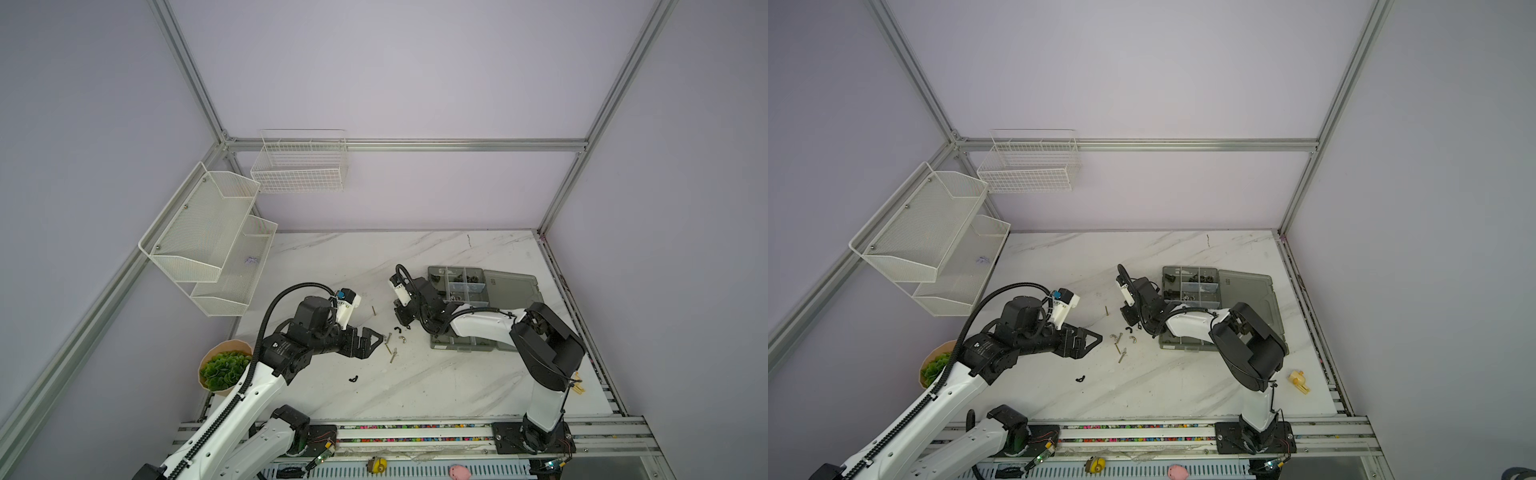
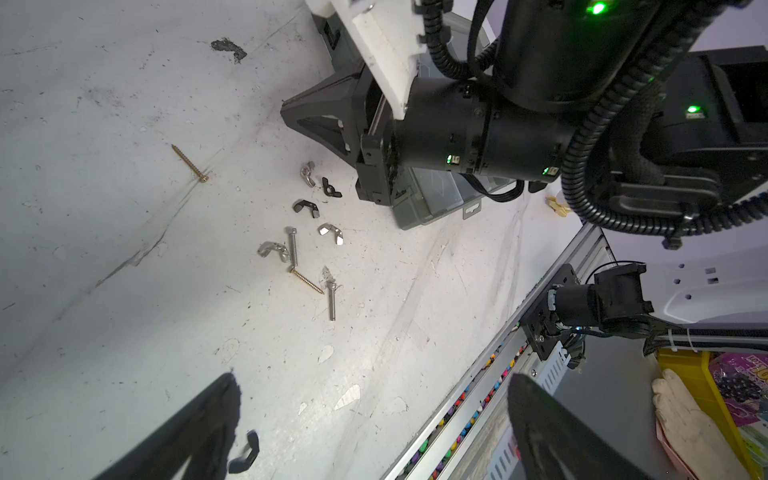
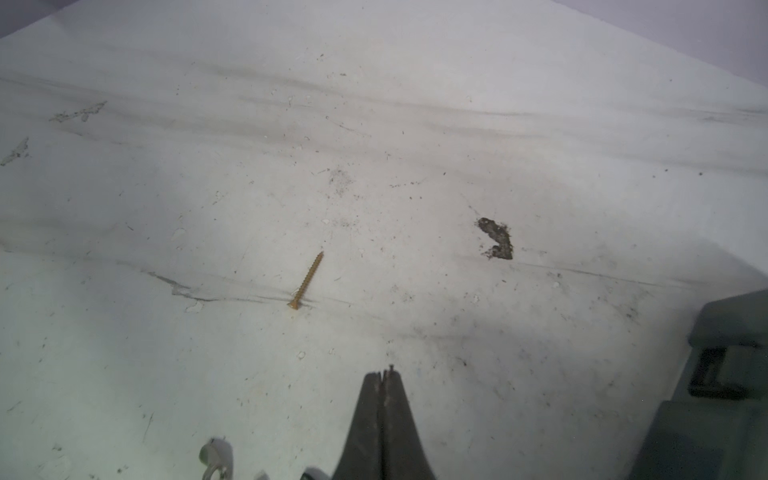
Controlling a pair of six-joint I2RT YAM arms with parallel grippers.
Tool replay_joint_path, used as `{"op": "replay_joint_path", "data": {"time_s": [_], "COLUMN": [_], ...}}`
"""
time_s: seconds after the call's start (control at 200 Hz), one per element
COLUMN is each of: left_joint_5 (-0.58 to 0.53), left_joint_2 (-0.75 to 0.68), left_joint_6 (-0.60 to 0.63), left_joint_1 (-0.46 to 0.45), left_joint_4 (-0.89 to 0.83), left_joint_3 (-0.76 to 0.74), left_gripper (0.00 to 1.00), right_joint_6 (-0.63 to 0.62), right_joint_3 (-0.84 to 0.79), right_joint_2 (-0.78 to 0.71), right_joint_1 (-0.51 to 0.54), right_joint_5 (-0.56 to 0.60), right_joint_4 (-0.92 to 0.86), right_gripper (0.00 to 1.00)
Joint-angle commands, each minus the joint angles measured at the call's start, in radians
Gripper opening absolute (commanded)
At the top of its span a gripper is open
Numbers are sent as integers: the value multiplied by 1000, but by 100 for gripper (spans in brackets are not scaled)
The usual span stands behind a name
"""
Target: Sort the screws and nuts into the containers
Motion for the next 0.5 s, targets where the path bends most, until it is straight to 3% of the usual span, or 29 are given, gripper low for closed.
{"op": "replay_joint_path", "data": {"time_s": [0.0, 0.09, 0.285, 0.495], "left_joint_5": [43, 58, 84, 93], "left_joint_2": [-22, -22, -10, 5], "left_joint_6": [0, 1, 2, 1], "left_joint_1": [-6, -7, -9, -12], "left_joint_4": [35, 44, 50, 53], "left_joint_3": [-20, -25, -26, -27], "left_gripper": [100, 100, 100, 100], "right_joint_6": [84, 173, 335, 370], "right_joint_3": [-39, -87, -187, -220], "right_joint_2": [-73, -121, -223, -243], "right_joint_1": [-82, -187, -367, -443], "right_joint_5": [-3, -9, 100, 166], "right_joint_4": [66, 86, 73, 43], "right_gripper": [0, 0, 0, 0]}}
